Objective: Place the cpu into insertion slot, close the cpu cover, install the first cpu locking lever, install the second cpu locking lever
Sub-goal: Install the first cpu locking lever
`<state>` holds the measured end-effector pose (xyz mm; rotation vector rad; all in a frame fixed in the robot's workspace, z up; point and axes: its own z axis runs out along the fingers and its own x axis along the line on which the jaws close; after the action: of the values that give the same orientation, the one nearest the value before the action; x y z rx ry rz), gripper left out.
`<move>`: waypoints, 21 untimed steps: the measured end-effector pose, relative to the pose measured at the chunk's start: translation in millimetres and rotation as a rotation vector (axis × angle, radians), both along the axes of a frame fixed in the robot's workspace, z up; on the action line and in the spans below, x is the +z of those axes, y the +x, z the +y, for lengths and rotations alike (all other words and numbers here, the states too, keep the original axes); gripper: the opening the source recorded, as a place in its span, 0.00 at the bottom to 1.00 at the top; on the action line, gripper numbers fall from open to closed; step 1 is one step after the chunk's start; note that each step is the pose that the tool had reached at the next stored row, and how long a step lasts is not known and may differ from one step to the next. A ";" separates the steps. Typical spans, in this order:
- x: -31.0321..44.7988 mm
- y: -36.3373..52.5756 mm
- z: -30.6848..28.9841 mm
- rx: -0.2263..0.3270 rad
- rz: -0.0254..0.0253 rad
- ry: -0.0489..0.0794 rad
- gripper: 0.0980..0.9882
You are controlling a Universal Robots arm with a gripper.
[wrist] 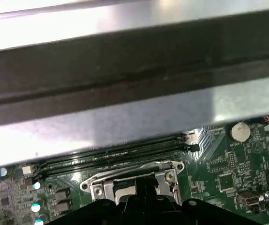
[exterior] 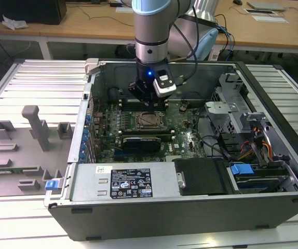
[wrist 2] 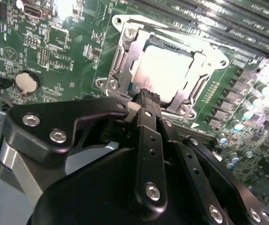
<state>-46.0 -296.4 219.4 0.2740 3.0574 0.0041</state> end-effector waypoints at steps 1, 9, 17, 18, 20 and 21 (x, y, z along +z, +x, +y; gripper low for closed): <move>0.0 0.1 -0.5 0.004 0.0008 -0.007 0.01; -1.3 0.0 -13.4 0.041 0.0012 -0.012 0.01; -1.7 -5.2 -20.1 0.109 0.0008 -0.018 0.01; -1.6 -6.3 -20.2 0.112 0.0011 -0.020 0.01; 2.1 -6.8 -20.4 0.116 0.0011 -0.022 0.01; 4.8 -6.8 -20.4 0.116 0.0011 -0.022 0.01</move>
<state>-52.8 -316.8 224.2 0.0953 3.0676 -0.0228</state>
